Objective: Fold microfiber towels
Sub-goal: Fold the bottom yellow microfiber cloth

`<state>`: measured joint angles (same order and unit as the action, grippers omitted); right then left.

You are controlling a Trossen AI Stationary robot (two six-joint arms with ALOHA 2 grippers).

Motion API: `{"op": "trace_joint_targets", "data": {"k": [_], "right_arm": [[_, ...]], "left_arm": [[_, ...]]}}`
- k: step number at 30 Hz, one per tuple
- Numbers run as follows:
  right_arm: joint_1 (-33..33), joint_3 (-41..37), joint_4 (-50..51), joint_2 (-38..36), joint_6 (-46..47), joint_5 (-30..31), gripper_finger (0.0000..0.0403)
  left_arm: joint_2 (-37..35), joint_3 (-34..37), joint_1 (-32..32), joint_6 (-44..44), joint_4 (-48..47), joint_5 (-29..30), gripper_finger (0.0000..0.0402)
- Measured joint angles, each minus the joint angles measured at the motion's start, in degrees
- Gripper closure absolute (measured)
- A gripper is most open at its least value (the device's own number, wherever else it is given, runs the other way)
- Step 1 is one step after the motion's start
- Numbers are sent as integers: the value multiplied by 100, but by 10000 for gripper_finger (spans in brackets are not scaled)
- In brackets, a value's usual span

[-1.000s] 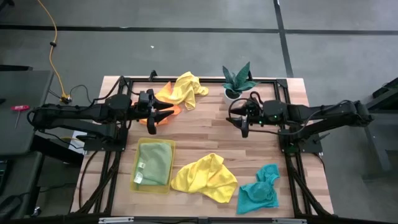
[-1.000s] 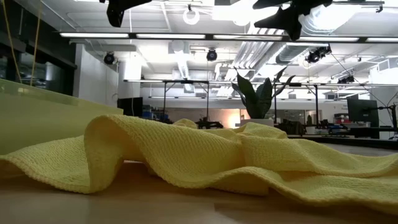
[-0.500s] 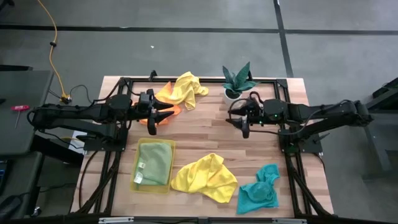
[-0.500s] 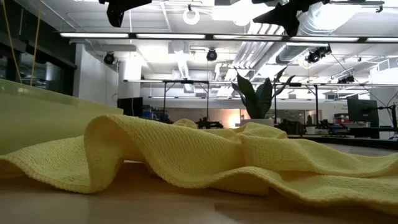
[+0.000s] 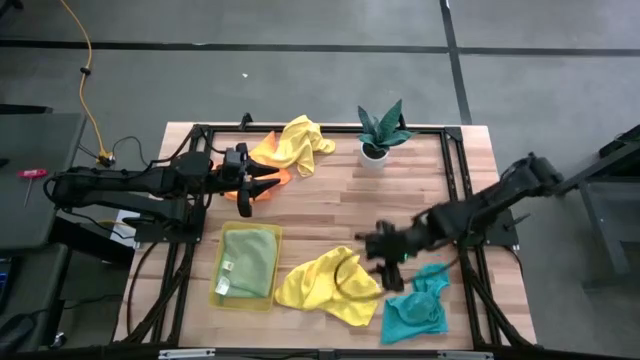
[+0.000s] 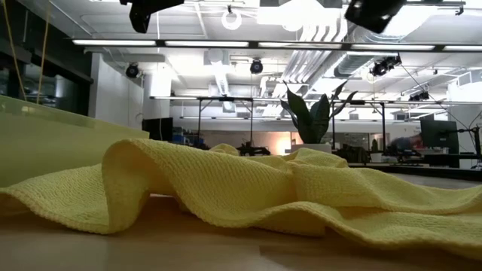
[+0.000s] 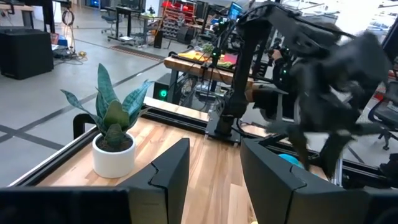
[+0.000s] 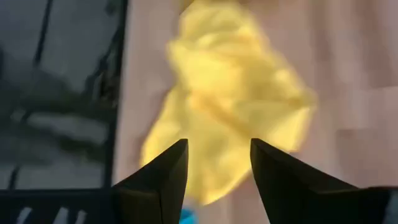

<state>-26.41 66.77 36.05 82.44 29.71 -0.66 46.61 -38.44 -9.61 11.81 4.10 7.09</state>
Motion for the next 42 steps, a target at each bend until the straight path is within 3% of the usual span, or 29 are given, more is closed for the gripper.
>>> {"op": "trace_joint_targets", "data": {"k": [10,15,24,31,42], "right_arm": [[-921,780,-655,1742,652,-418,242],[-1127,1418,-418,2704,781,-694,242],[-1399,2131,211,3954,927,-519,242],[-1454,2289,304,4087,1366,-347,242],[-1687,2426,1003,3734,1374,772,242]], "left_arm": [[0,0,0,-292,2,0,270],[1,0,0,-364,2,2,270],[2,0,0,-397,2,2,270],[2,0,-2,-393,2,5,270],[0,2,-2,-405,0,9,270]]}}
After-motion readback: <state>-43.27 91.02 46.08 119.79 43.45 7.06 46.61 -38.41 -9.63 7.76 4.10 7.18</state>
